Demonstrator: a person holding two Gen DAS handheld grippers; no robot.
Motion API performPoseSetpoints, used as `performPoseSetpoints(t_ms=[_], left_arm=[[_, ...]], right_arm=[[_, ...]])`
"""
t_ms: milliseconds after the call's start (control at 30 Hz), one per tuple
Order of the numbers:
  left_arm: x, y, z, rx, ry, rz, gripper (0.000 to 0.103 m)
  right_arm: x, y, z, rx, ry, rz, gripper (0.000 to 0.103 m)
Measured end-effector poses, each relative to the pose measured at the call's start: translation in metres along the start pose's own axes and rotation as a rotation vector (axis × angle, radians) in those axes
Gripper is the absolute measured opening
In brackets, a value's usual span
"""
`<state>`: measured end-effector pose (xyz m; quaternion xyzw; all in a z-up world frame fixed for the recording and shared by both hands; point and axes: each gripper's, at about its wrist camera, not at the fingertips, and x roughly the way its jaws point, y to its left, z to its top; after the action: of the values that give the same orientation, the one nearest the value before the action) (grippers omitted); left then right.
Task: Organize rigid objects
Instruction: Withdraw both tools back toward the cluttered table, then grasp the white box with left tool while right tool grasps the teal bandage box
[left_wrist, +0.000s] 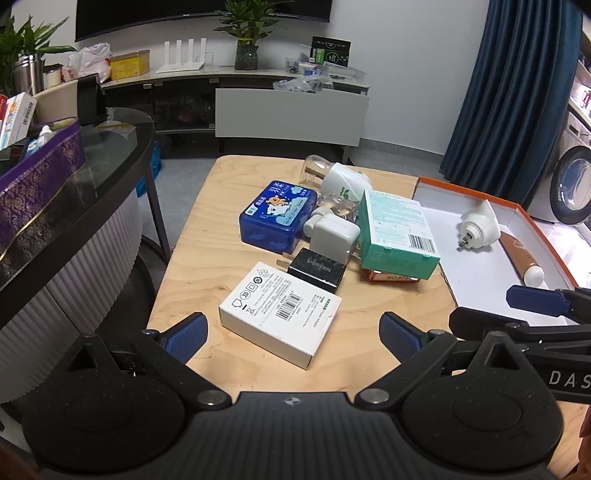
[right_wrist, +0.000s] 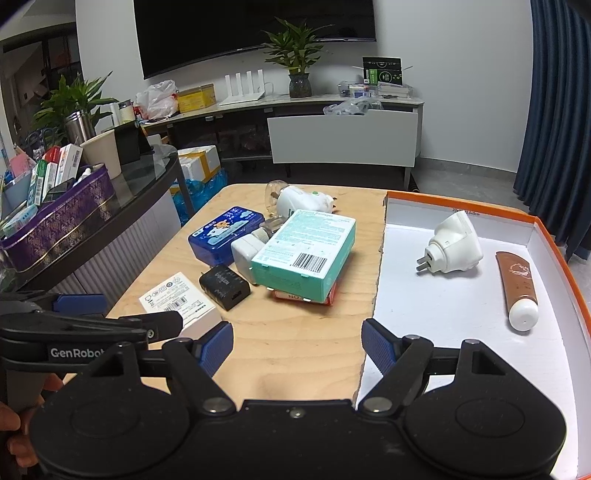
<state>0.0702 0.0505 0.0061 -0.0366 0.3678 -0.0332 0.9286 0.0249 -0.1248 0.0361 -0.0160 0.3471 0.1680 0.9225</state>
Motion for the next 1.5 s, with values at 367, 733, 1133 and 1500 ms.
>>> performPoseSetpoints(t_ms=[367,733,1133,1500], left_arm=[[0.012,0.003,0.002,0.071,-0.005,-0.042,0.103],[0.054,0.009,0.006,0.193,0.054,-0.056,0.103],[0.057,0.017,0.008,0.103,0.014,-0.065,0.079],[0.031,0.029,0.019,0.002,-0.127,0.008,0.079]], right_arm=[[0.009,0.0,-0.004,0.004,0.019,-0.002,0.09],[0.011,-0.01,0.0,0.035,0.013,-0.03,0.09],[0.023,-0.006,0.027,0.082,-0.017,-0.006,0.097],[0.087,0.001,0.069,0.205,0.024,-0.073,0.099]])
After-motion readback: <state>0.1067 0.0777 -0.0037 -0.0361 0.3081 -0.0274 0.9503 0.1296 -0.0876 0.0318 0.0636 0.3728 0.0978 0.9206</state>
